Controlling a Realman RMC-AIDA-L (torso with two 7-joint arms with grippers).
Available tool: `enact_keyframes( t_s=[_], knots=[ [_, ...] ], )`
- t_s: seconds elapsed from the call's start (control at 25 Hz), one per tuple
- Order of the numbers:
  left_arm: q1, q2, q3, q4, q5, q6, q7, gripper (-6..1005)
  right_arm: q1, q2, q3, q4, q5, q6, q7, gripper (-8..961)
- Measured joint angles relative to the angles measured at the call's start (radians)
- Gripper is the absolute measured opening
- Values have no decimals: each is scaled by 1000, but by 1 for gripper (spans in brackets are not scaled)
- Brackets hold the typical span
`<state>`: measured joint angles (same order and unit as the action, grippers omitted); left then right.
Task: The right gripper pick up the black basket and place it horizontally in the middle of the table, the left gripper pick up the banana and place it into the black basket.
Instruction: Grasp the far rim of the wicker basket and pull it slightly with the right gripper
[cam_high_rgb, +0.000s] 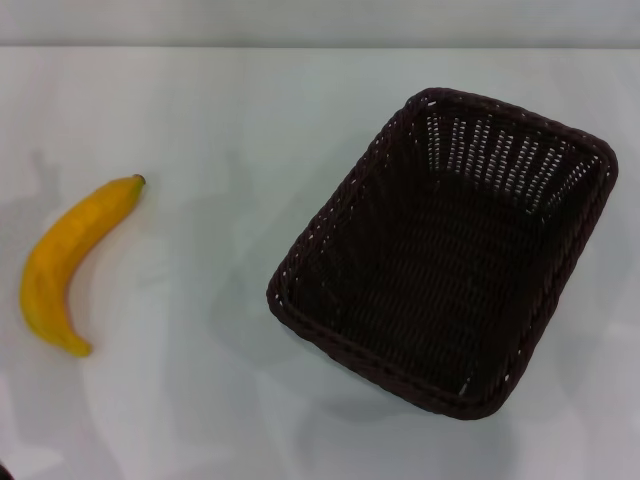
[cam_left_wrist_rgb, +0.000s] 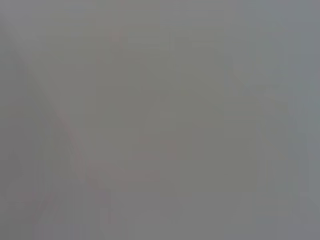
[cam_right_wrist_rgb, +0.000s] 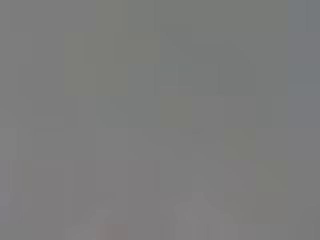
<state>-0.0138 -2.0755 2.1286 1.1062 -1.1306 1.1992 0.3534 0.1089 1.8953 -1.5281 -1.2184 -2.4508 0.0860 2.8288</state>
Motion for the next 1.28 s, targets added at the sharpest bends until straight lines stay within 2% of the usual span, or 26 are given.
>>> enact_keyframes(
  t_s=[0.12,0.24,0.32,0.52,0.6,0.72,0.84,0.92,1.08,1.28],
  knots=[
    [0,0,-4,-3,0,-6,-1,889,24,-26,56,-103,-52,-248,-9,574],
    [0,0,-6,-6,0,-10,-2,889,39,-24,95,-181,-73,-379,-57,574],
    [-2,-1,-7,-7,0,-10,-2,889,57,-14,135,-234,-73,-485,-108,573],
    [-8,-1,-7,-8,-1,-11,-3,889,133,39,292,-311,-27,-786,-248,573],
    [-9,-2,-7,-8,-1,-11,-6,889,171,58,382,-312,59,-898,-338,572],
    [-9,-2,-7,-8,-1,-12,-14,890,207,70,504,-287,211,-1038,-470,572],
    [-8,-2,-7,-9,-2,-12,-17,890,229,68,581,-260,323,-1126,-549,572],
    [-7,-2,-6,-10,-2,-12,-19,890,242,62,597,-252,349,-1168,-569,573],
    [-4,-1,-5,-10,-2,-12,-27,889,271,58,602,-254,350,-1250,-594,574],
    [-7,0,-1,-10,-1,-13,-29,889,314,48,603,-252,331,-1345,-598,640]
  ],
)
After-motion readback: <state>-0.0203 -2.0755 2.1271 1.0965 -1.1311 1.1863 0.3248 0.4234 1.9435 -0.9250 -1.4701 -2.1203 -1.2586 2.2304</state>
